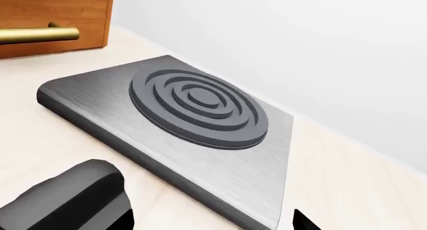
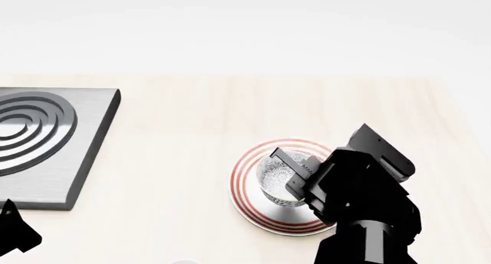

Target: Pick the akita bowl between the plate and the ramekin and place it on the plate.

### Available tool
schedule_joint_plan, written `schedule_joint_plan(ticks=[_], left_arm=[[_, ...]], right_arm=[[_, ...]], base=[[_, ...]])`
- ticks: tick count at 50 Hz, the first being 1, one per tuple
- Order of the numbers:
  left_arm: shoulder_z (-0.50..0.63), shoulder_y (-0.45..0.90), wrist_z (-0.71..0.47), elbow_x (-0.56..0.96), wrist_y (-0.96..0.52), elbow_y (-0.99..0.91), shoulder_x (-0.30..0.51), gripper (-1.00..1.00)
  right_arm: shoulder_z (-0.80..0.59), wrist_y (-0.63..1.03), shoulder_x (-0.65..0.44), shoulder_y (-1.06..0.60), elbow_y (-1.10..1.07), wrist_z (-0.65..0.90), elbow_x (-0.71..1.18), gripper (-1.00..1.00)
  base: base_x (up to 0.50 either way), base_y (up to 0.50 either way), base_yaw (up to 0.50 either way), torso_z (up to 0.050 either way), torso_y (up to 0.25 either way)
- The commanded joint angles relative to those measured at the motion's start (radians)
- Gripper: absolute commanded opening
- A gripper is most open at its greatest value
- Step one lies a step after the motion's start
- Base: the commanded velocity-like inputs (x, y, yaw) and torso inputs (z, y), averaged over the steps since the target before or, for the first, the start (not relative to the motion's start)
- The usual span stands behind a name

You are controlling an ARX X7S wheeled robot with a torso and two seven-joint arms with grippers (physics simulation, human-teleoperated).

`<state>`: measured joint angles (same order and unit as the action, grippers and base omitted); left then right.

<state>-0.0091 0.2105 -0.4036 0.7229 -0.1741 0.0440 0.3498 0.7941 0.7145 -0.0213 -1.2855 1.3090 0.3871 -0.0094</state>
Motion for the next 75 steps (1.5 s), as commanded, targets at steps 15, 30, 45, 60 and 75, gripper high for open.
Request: schedule_joint_plan(ticks=[15, 30, 45, 60, 75], left_arm=[[0.003, -0.001, 0.0, 0.003, 0.005, 0.003, 0.002, 1.0], [0.004, -0.002, -0.006, 0.009, 0.0, -0.004, 0.005, 1.0], [0.007, 0.001, -0.007, 0.009, 0.003, 0.003, 0.005, 1.0], [0.01, -0.003, -0.01, 0.01, 0.005, -0.003, 0.007, 1.0], [0.012, -0.008, -0.013, 0.011, 0.006, -0.01, 0.01, 1.0]], right_arm=[[-0.026, 0.003, -0.001, -0.003, 0.0, -0.037, 0.009, -1.0], [-0.03, 0.015, -0.004, -0.005, 0.0, -0.054, 0.011, 1.0], [-0.029, 0.011, -0.004, -0.001, 0.0, -0.064, 0.012, 1.0], [-0.099, 0.03, -0.011, -0.033, 0.0, -0.089, -0.004, 1.0], [-0.224, 0.022, -0.012, -0.046, 0.0, -0.166, -0.014, 1.0]], base=[[0.0, 0.0, 0.0, 0.0, 0.0], [0.0, 0.0, 0.0, 0.0, 0.0], [0.0, 0.0, 0.0, 0.0, 0.0], [0.0, 0.0, 0.0, 0.0, 0.0], [0.0, 0.0, 0.0, 0.0, 0.0]])
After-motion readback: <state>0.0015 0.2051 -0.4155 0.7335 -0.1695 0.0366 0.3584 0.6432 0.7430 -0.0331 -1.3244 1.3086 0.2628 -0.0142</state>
